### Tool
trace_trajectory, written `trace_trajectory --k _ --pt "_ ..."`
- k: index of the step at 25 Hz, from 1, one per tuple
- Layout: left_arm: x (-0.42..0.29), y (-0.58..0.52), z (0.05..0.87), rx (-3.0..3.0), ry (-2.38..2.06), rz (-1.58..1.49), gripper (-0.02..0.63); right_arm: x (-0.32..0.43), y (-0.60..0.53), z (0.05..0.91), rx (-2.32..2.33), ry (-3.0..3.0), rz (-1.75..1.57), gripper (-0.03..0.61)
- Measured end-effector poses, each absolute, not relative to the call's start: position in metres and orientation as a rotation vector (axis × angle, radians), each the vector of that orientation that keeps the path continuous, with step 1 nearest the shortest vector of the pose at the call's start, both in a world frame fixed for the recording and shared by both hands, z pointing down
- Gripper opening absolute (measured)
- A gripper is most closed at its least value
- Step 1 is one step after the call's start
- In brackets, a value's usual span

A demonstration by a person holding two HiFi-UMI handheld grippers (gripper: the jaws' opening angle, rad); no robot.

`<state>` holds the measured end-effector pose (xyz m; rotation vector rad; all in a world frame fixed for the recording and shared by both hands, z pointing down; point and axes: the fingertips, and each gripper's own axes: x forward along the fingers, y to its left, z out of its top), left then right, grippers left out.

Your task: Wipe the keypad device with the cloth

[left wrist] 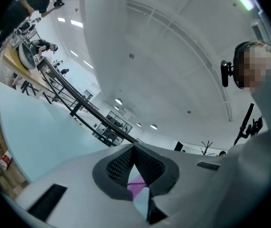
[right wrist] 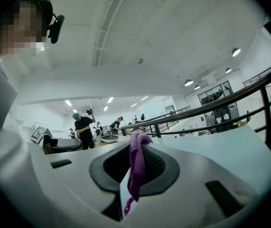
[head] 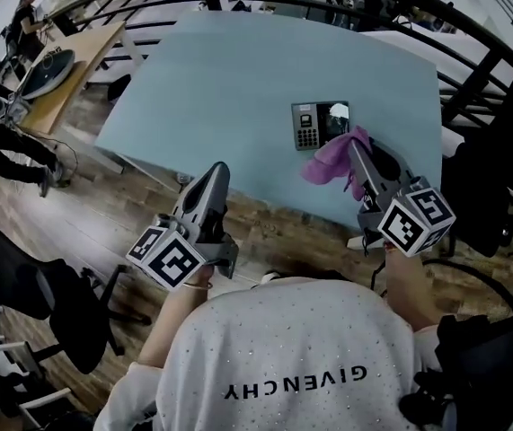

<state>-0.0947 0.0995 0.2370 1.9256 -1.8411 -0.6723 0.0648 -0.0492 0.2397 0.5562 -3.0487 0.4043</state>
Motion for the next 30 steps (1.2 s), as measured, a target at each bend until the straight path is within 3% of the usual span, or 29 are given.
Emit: trace_trajectory --k 20,30 --pt "-0.103 0.041 0.302 2.037 -1.578 -0.451 0.000 0.040 -0.061 0.279 0.862 -2.880 0.266 0.031" --pt "-0.112 -0.010 0.329 2.033 -1.593 -0.293 0.000 -0.023 -0.096 0.282 0.559 -3.052 0.283 0.031"
